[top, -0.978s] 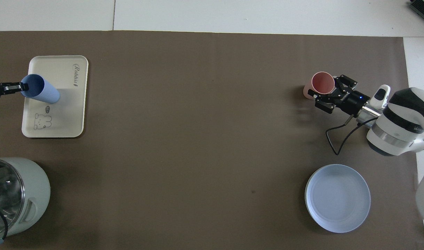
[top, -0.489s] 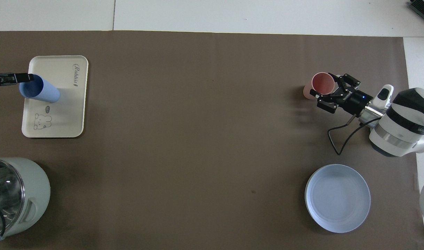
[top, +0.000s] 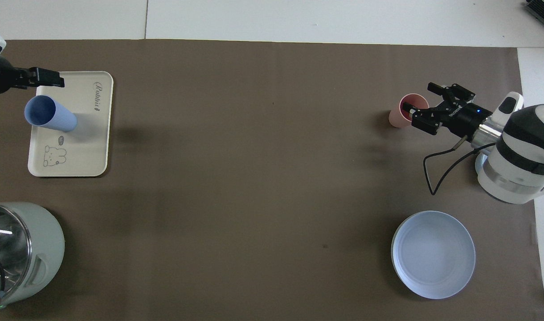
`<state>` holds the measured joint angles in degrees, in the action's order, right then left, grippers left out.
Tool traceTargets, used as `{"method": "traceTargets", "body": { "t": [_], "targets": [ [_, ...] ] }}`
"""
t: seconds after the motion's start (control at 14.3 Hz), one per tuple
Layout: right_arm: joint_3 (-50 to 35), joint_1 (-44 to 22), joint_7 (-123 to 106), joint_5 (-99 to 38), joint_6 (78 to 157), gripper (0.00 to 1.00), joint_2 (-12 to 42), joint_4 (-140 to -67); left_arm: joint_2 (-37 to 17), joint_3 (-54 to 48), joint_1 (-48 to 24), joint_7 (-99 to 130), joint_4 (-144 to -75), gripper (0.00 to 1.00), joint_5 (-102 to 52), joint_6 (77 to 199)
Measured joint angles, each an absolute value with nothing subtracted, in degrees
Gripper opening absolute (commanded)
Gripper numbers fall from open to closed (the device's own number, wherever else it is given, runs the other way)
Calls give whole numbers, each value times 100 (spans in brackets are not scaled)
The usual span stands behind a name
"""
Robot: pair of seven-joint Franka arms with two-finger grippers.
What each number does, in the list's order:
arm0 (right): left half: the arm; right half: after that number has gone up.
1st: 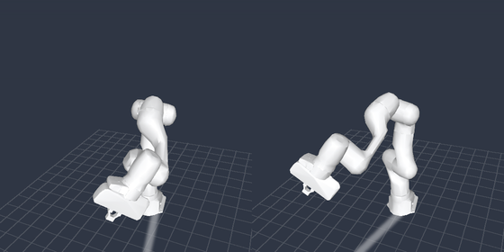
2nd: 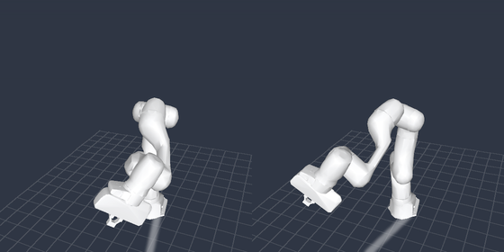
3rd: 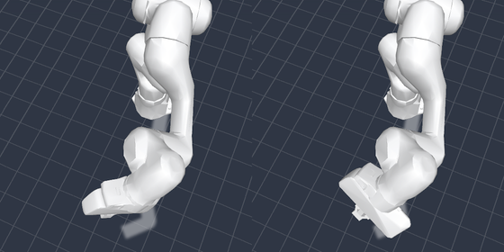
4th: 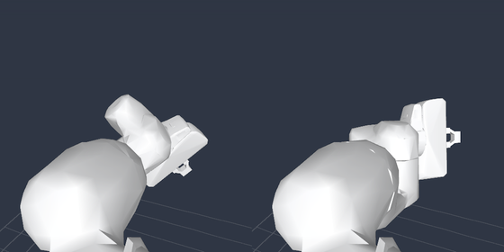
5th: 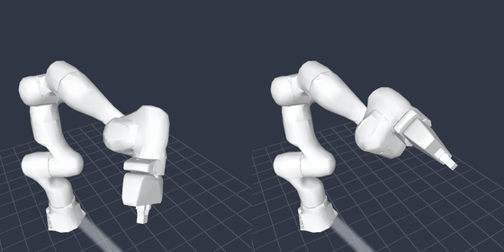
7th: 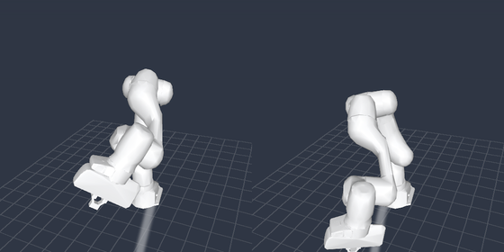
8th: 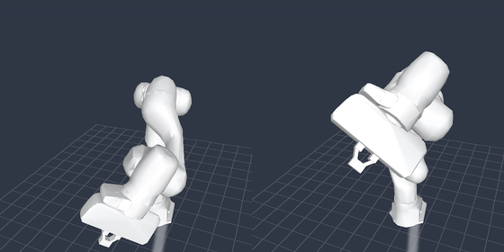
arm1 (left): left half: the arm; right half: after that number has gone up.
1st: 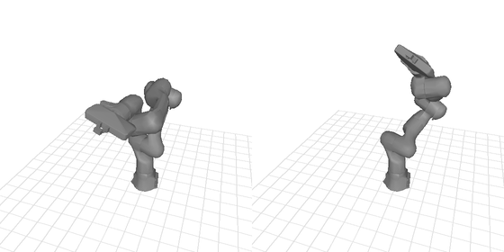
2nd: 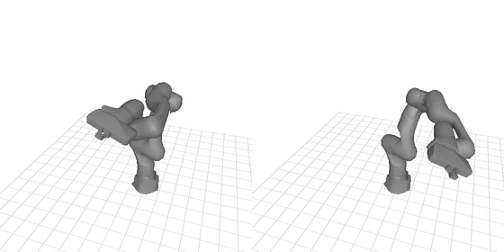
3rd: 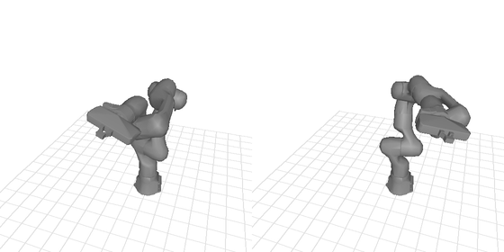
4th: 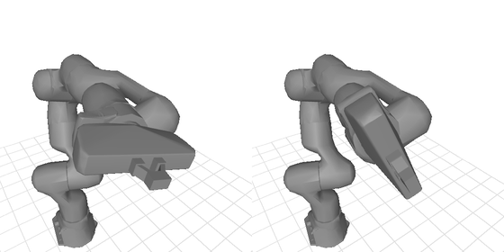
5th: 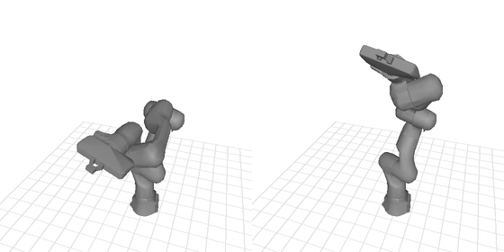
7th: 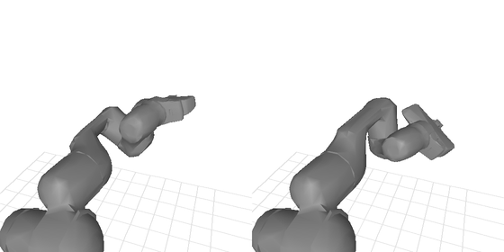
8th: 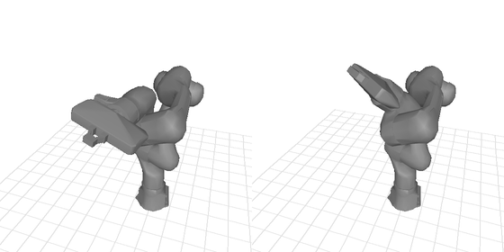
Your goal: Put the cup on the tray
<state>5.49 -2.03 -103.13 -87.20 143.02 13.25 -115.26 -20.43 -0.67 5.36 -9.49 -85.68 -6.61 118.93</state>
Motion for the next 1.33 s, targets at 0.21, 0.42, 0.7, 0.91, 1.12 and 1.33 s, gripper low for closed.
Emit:
{"method": "traceTargets", "body": {
  "t": [0.21,0.42,0.7,0.91,1.12,1.33],
  "targets": [
    [550,-502,-9069,-7739,14727,100,1046,-11516,-2037,-60,114,-444,-8061,97,-421,10853],
    [563,-537,-7887,-6318,14750,100,914,-11396,-1882,-67,-211,-239,-7713,97,-51,9931],
    [564,-562,-5924,-3833,14594,100,679,-11213,-999,-66,-293,-194,-7786,97,38,9118],
    [554,-594,-4260,-2214,14025,100,417,-11048,-382,-67,-293,-194,-8234,98,44,8922],
    [560,-592,-2589,-1027,13154,100,104,-10937,-108,-66,-293,-194,-8672,98,45,8925],
    [566,-585,-538,-5,11849,100,-262,-10889,-55,-67,-293,-194,-8861,100,46,8998]
  ]
}}
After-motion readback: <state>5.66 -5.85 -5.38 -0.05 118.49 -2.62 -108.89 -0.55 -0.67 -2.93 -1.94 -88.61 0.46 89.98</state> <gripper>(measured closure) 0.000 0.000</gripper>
